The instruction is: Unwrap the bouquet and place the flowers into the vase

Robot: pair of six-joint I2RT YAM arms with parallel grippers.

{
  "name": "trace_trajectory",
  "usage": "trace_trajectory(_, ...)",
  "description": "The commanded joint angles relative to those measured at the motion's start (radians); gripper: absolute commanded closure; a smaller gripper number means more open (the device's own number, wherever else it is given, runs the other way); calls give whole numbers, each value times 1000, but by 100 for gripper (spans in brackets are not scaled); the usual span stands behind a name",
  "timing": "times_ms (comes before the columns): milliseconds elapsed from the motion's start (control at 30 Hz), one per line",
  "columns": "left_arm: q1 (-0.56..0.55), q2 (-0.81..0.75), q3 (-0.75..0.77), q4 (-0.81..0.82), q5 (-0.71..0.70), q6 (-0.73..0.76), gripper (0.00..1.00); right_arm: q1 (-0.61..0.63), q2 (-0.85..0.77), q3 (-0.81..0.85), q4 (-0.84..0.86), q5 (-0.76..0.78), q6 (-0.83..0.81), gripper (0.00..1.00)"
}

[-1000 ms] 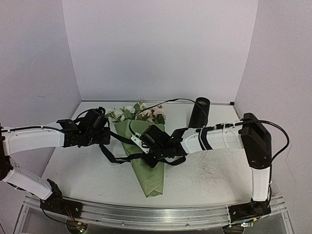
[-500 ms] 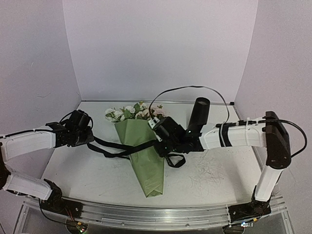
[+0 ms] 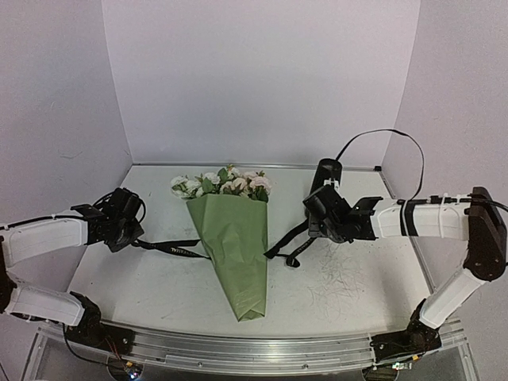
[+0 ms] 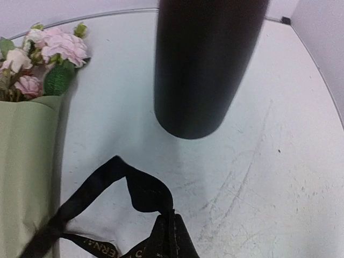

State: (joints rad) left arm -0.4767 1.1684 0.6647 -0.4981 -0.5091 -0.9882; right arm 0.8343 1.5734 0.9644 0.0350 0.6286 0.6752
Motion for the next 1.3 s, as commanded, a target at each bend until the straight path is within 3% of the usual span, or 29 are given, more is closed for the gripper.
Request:
trace_trajectory(0, 9, 17, 12, -10, -39, -28, 100, -54, -63, -61, -163, 88, 261, 100)
trace_trajectory(167, 33, 17, 26, -10, -47, -4, 100, -98, -129, -136, -243, 109, 420, 95)
trace_trajectory(200, 39, 18, 29, -9, -46, 0, 100, -104, -145, -153, -247, 115, 443, 81)
trace_trajectory(267, 46, 22, 32, -9, -45, 4, 100, -116, -183, -182, -256, 128, 488, 44)
trace_trajectory(333, 49, 27, 35, -9, -44, 9, 98, -128, -210, -204, -259, 131, 495, 34)
trace_trajectory(367, 49, 30, 39, -8, -42, 16, 88, -128, -225, -204, -257, 132, 483, 34)
trace_trajectory(467, 50, 38, 63, -9, -28, 65, 11, -129, -231, -167, -181, 78, 289, 32)
trace_trajectory(500, 50, 37, 75, -8, -19, 86, 2, -129, -222, -142, -152, 45, 214, 29)
trace_trajectory(600, 49, 32, 108, 28, 38, 185, 0, -128, -173, -67, -97, -81, 40, 19)
trace_trajectory(733, 49, 29, 113, 175, 283, 352, 0, -128, -110, -17, 27, -336, -118, 11)
trace_trajectory(900, 49, 84, 75, 363, 557, 388, 6, -125, -53, -47, 243, -633, -142, 8)
trace_trajectory(1067, 47, 164, 44, 607, 841, 371, 8, -85, 46, -23, 350, -715, -99, 21)
trace_trajectory(1267, 46, 313, 113, 628, 873, 348, 27, 3, 174, 26, 379, -702, -38, 29)
